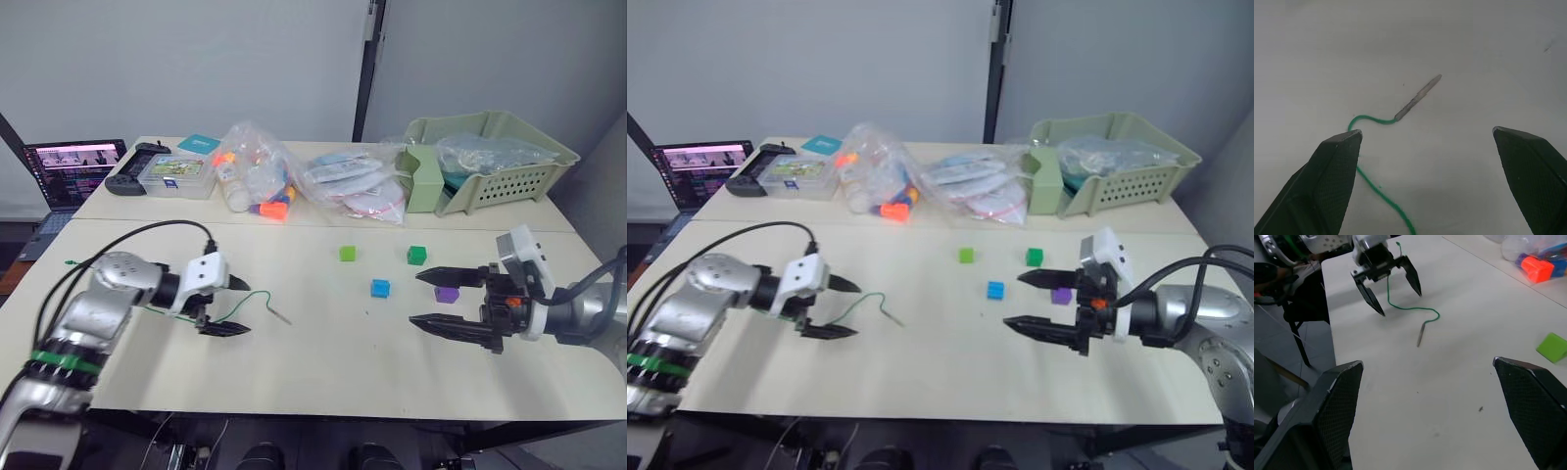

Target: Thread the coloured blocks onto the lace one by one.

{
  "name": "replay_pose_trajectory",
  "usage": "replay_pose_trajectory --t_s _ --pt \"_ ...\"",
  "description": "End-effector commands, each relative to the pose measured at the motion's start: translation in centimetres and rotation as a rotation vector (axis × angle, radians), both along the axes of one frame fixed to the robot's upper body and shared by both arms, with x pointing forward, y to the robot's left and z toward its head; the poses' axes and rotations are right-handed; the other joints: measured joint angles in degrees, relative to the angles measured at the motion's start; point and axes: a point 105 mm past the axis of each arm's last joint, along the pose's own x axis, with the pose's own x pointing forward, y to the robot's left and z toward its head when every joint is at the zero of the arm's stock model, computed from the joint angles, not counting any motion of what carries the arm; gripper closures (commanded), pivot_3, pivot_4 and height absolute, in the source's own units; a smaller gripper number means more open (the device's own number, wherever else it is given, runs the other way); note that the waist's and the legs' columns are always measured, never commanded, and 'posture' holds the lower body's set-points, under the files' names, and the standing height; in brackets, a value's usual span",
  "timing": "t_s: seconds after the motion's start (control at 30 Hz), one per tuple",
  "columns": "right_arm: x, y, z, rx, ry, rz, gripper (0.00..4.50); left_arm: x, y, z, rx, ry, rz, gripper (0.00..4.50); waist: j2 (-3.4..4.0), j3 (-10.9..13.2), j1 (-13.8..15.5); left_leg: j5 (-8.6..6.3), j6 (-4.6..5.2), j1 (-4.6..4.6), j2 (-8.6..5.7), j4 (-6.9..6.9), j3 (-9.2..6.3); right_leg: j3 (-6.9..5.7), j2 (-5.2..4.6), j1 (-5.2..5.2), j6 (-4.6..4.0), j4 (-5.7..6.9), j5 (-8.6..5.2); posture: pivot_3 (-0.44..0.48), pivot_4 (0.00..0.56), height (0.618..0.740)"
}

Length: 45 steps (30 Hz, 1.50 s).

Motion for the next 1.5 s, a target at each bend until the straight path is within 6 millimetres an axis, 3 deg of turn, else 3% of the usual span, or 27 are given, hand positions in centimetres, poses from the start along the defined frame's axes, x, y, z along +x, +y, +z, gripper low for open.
replay_pose_trajectory --t_s 0.03,0.4,0.87,1.07,1.27,1.4,1.5 --pt "-0.4 0.5 0.6 -0.007 -0.034 -0.005 0.01 1.0 -0.5 -0.3 0.031 -0.037 -0.067 0.00 -0.02 0.0 0.1 0.00 0.00 -0.01 -0.01 0.03 0.00 0.01 -0.01 0.00 0.01 0.01 0.01 0.000 0.150 0.740" --pt "-0.5 1.3 0.1 -0.022 -0.028 -0.050 0.01 2.9 -0.5 -2.8 0.105 0.012 -0.128 0.00 -0.11 0.0 0.0 -0.01 0.02 -0.03 -0.02 0.06 -0.04 0.01 -0.01 -0.01 0.04 0.04 0.02 0.000 0.150 0.740" --pt "0.0 1.9 -0.2 -0.039 -0.039 -0.036 0.00 2.6 -0.8 -4.7 0.121 0.132 -0.135 4.47 -0.12 0.0 0.1 -0.01 0.03 0.00 -0.02 0.13 -0.07 0.02 0.01 0.06 0.10 0.06 0.05 0.000 0.150 0.740" --pt "0.1 2.0 -0.4 -0.042 -0.036 -0.023 0.00 1.8 -2.1 -4.2 0.027 0.151 -0.161 4.47 -0.12 0.0 -0.1 -0.02 0.04 0.00 -0.01 0.13 -0.09 0.02 0.01 0.06 0.10 0.07 0.05 0.000 0.150 0.740" --pt "0.4 1.5 -0.9 -0.046 -0.028 -0.015 0.00 -0.2 -5.4 -1.5 -0.114 0.157 -0.161 4.47 -0.14 0.0 -0.1 -0.02 0.04 -0.12 0.02 0.14 -0.18 0.05 -0.03 0.04 0.10 0.05 0.05 0.000 0.150 0.740" --pt "0.6 1.3 -1.3 -0.047 -0.028 -0.006 0.00 -0.9 -7.6 -1.6 -0.117 0.137 -0.100 4.47 -0.14 0.0 -0.1 -0.02 0.04 -0.12 0.01 0.18 -0.23 0.05 0.03 0.02 0.11 0.08 0.05 0.000 0.150 0.740" --pt "0.8 1.4 -1.4 -0.045 -0.031 0.001 0.00 -0.6 -9.4 -3.1 -0.101 0.125 -0.003 4.47 -0.13 0.0 -0.1 -0.02 0.04 -0.07 -0.03 0.18 -0.21 0.08 0.04 0.06 0.11 0.08 0.05 0.000 0.150 0.740"
